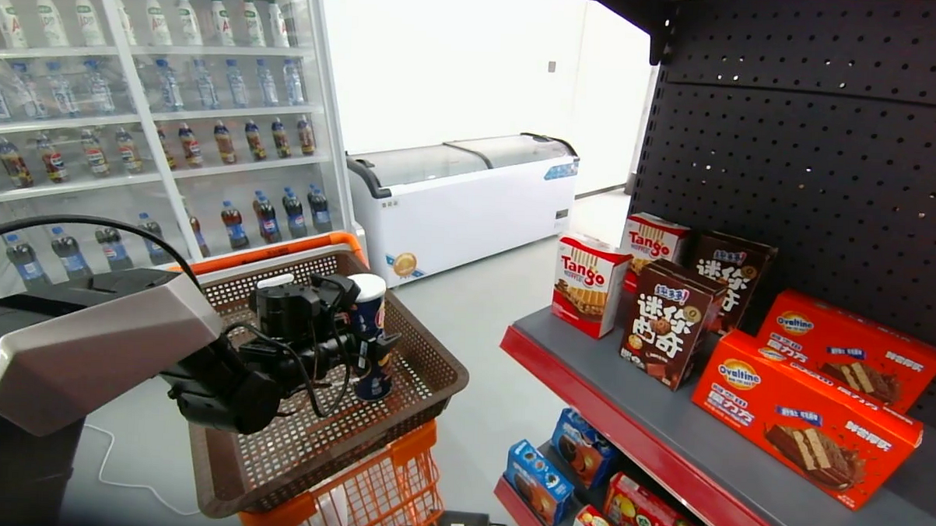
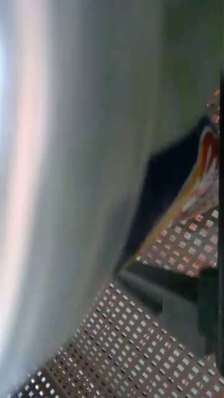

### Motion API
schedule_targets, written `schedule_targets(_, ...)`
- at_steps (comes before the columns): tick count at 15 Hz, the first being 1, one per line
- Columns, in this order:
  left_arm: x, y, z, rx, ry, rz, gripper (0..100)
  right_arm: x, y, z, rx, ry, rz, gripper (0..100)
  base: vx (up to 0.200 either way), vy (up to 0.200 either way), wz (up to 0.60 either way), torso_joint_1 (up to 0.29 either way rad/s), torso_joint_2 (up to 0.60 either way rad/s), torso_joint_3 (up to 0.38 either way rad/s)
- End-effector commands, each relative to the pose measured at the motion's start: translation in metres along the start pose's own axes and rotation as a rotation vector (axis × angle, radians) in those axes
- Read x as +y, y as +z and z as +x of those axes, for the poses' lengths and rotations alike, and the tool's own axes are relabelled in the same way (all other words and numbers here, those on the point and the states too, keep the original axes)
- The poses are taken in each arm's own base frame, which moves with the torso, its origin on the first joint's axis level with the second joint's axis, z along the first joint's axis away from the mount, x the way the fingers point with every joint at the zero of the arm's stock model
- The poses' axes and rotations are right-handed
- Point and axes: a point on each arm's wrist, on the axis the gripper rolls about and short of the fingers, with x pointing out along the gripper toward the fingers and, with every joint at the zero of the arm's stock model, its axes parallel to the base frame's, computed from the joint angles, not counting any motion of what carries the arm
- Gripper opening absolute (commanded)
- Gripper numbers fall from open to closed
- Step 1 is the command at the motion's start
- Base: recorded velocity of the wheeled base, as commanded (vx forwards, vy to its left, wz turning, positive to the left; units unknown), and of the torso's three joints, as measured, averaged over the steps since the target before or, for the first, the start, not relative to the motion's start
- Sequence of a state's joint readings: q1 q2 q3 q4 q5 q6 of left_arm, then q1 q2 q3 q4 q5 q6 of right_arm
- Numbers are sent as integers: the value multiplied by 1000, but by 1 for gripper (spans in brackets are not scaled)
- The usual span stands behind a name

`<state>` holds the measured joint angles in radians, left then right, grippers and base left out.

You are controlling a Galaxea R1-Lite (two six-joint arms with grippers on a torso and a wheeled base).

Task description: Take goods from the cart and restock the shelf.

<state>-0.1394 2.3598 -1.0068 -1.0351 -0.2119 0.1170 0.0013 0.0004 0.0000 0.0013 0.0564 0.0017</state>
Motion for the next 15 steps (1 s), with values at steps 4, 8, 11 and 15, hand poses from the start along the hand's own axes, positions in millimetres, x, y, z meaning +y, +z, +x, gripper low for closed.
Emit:
schedule_targets(4,-2,-4,8,-4,4,38,0,0,0,0,0,1,0,100,0,0,0,0,0,0)
schedule_targets(8,-1,3,9,-19,-5,27,0,0,0,0,0,1,0,100,0,0,0,0,0,0)
schedule_targets(11,-15,35,-6,-88,-58,-17,0,0,0,0,-2,1,0,100,0,0,0,0,0,0)
schedule_targets(15,-36,77,-39,-128,-228,-65,0,0,0,0,0,1,0,100,0,0,0,0,0,0)
